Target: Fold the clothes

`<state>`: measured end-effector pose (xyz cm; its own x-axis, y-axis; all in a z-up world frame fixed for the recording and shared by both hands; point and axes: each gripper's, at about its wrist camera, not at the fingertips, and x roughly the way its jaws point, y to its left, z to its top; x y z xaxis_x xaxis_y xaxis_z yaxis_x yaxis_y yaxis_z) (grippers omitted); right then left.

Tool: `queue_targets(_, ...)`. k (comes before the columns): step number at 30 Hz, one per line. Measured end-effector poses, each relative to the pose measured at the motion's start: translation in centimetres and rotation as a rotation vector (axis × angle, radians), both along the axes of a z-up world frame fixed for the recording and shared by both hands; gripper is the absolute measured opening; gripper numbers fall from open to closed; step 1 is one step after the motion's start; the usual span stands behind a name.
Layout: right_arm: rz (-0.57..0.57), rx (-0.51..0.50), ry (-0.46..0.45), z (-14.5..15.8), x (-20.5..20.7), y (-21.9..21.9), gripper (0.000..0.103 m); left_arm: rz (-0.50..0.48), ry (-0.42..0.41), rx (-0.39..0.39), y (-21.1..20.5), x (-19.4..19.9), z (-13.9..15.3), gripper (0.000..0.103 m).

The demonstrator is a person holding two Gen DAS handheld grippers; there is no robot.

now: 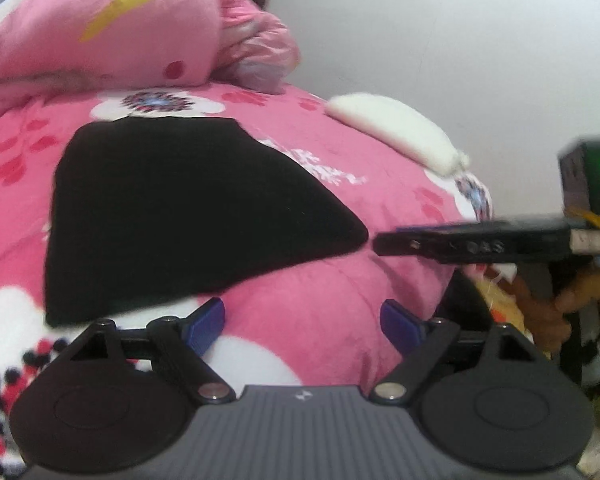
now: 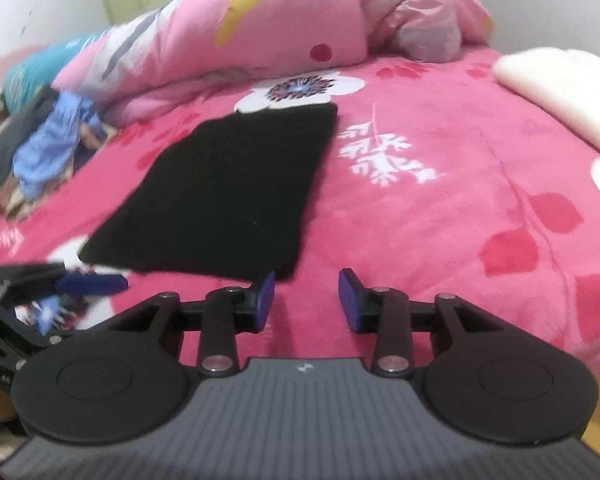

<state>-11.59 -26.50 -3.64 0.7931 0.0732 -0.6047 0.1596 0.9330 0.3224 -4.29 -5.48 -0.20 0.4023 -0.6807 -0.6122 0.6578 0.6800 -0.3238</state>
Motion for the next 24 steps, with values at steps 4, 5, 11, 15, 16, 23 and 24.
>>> queue_targets(4,-0.001,0.059,-0.039,1.1,0.1,0.7,0.063,0.151,0.102,0.046,1.1,1.2,0.8,0.086)
queue_targets(5,0.003,0.059,-0.039,1.2,0.2,1.1,0.064,0.188,0.135,0.067,1.3,1.5,0.8,0.086)
queue_targets(11,0.007,0.076,-0.036,1.3,-0.3,2.5,0.075,0.29,0.275,0.041,3.2,2.4,1.1,0.088)
queue_targets(15,-0.023,0.096,0.019,1.2,-0.6,2.9,0.078,0.314,0.285,0.068,3.2,2.2,1.6,0.096)
queue_targets(16,-0.03,0.093,0.028,1.2,-0.7,3.0,0.078,0.316,0.279,0.082,3.1,2.0,1.7,0.099)
queue_targets(23,-0.058,0.082,0.039,1.4,-1.5,4.6,0.083,0.325,0.265,0.128,2.8,1.0,1.9,0.103)
queue_targets(24,-0.061,0.083,0.047,1.3,-1.5,4.9,0.084,0.331,0.266,0.125,2.9,1.0,1.9,0.103)
